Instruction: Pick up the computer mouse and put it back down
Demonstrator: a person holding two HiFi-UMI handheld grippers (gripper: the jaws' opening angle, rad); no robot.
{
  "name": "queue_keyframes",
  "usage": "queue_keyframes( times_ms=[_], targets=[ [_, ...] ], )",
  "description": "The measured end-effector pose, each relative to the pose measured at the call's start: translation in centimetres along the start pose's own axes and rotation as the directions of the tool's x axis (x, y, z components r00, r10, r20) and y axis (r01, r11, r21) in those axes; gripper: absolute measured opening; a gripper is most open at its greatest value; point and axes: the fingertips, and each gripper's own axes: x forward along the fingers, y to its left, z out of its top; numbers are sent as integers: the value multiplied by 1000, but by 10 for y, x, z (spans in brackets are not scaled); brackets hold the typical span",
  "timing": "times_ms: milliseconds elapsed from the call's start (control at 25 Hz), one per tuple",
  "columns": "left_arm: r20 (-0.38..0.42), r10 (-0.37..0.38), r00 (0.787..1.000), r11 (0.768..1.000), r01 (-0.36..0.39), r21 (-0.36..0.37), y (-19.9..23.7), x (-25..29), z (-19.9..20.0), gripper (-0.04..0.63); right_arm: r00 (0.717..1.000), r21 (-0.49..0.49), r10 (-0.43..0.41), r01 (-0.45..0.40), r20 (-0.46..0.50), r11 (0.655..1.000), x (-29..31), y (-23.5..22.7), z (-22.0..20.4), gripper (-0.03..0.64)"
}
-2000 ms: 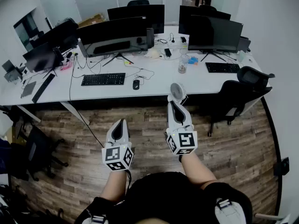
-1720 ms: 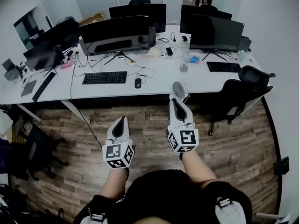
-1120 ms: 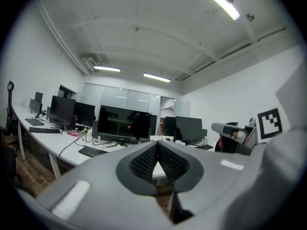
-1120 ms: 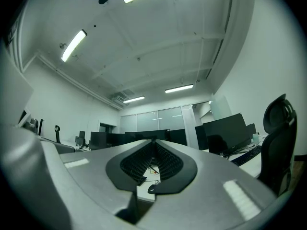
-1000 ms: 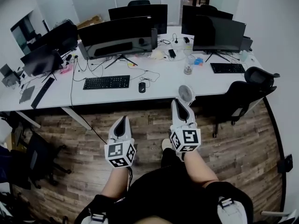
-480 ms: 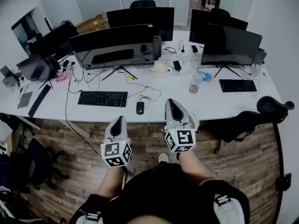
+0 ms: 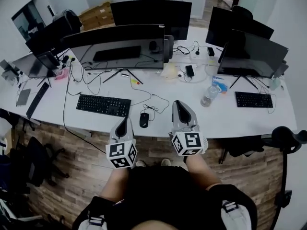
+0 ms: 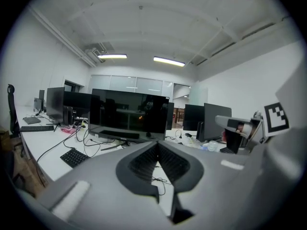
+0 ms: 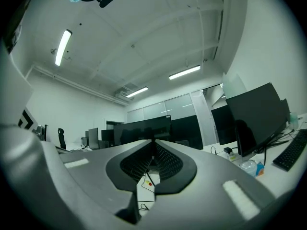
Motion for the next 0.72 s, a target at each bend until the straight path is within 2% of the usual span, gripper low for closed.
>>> queue_keyframes(
  times_ms=[280, 440, 600, 720],
  targets=[
    [-68, -23, 997, 999, 24, 21, 19, 44, -12, 54, 1000, -13, -13, 13, -11, 1000, 37, 1, -6, -2],
    [-132, -29, 991, 1000, 29, -1, 29, 60, -29, 54, 999, -19, -39, 38, -29, 999, 45, 2, -15, -2],
    [-223, -86, 971, 996, 77, -52, 28, 77, -57, 159, 997, -30, -66, 65, -51, 997, 45, 1, -23, -2],
    [-295, -117, 948, 993, 102, -66, 24, 88, -82, 193, 993, -36, -98, 96, -62, 995, 42, -4, -27, -2]
  ],
)
